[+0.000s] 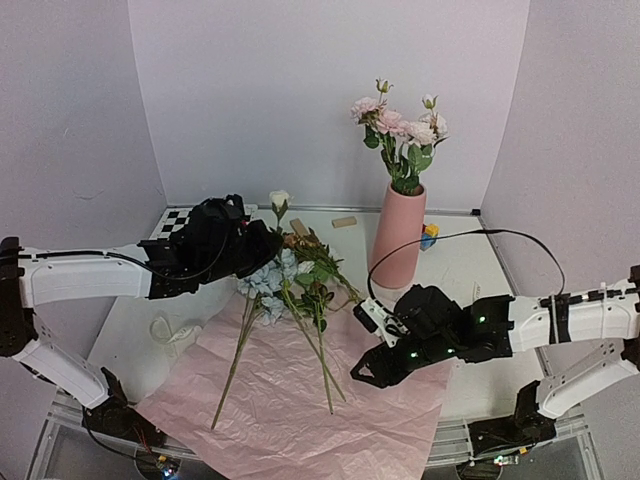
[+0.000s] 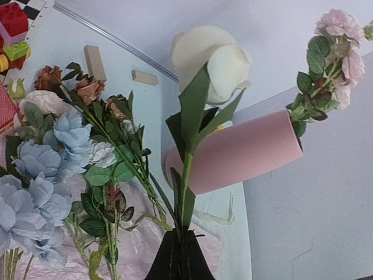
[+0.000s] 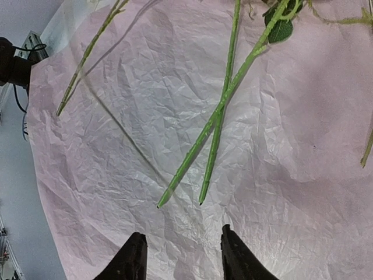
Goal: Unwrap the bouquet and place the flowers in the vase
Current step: Pick up the fake flower from the wrapping paper.
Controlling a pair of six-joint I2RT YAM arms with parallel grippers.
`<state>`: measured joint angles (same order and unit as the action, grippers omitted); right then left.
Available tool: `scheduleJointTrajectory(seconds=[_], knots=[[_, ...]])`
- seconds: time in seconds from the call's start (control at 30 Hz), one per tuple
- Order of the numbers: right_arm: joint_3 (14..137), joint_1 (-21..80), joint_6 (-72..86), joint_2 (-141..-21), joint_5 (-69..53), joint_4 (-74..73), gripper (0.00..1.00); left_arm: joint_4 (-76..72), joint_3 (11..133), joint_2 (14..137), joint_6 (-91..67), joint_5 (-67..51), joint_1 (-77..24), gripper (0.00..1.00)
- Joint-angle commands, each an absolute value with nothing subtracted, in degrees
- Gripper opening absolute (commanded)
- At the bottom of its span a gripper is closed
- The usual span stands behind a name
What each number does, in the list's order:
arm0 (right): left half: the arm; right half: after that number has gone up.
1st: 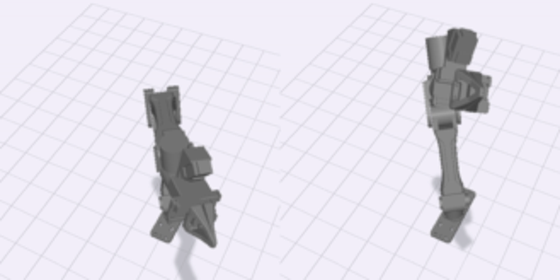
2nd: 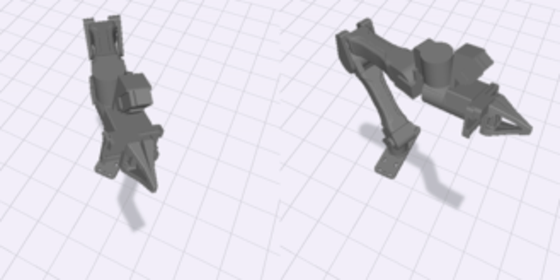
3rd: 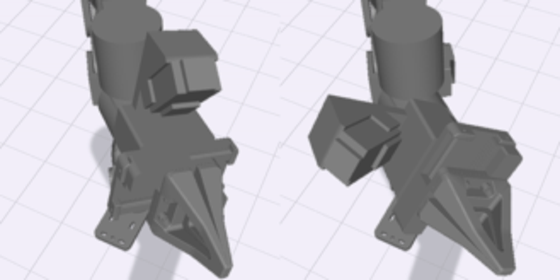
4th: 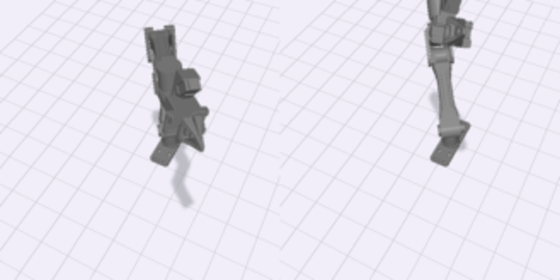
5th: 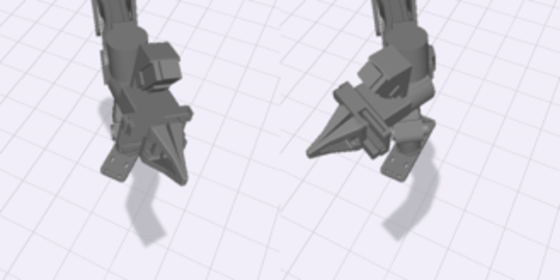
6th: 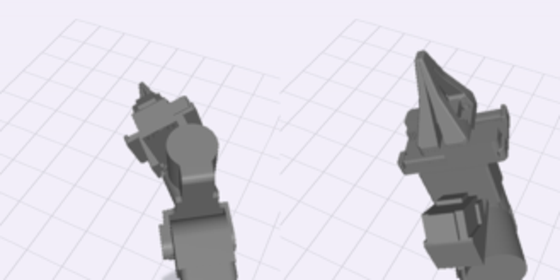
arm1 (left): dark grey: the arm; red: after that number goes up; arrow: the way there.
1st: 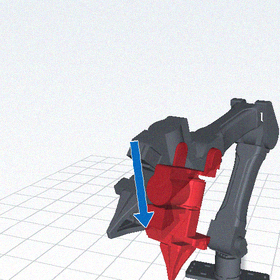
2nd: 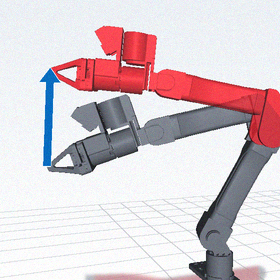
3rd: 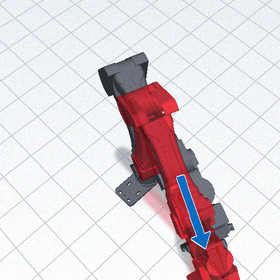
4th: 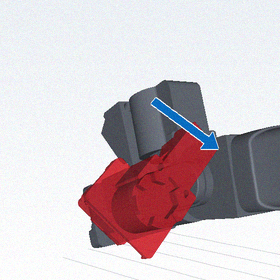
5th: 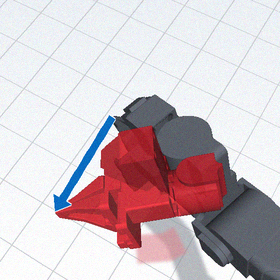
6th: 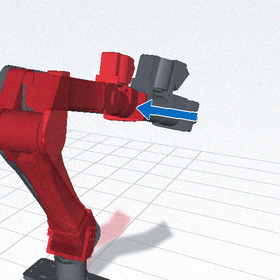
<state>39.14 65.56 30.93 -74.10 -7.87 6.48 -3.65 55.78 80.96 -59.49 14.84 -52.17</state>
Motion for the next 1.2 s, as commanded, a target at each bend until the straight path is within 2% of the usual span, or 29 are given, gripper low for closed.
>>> scheduleJointTrajectory(seconds=[0.0,0.1,0.3,0.43,0.67,0.87,1.17], knots=[[44.6,65.8,27.1,-69.1,-5.7,4.0,0.50,-8.4,57.3,78.7,-52.3,8.1,-52.2,0.00],[48.0,65.8,25.7,-68.1,-5.1,3.6,0.55,-8.4,58.1,78.3,-49.5,4.2,-52.3,0.00],[56.2,65.2,25.0,-69.3,-3.7,2.0,0.59,-8.8,58.7,76.4,-46.4,0.6,-52.9,0.00],[61.3,62.3,27.2,-71.0,-3.2,1.8,0.56,-9.0,59.7,76.0,-45.0,-2.5,-53.7,0.00],[68.6,59.5,28.6,-74.9,-10.4,4.8,0.56,-9.5,60.5,74.8,-44.4,-3.2,-54.9,0.00],[72.1,59.5,29.7,-78.2,-13.8,7.4,0.56,-9.7,61.9,73.8,-44.8,-3.1,-56.0,0.00],[74.4,59.5,32.8,-82.2,-15.4,10.8,0.49,-10.4,62.5,73.5,-45.6,-3.5,-56.5,0.00]])
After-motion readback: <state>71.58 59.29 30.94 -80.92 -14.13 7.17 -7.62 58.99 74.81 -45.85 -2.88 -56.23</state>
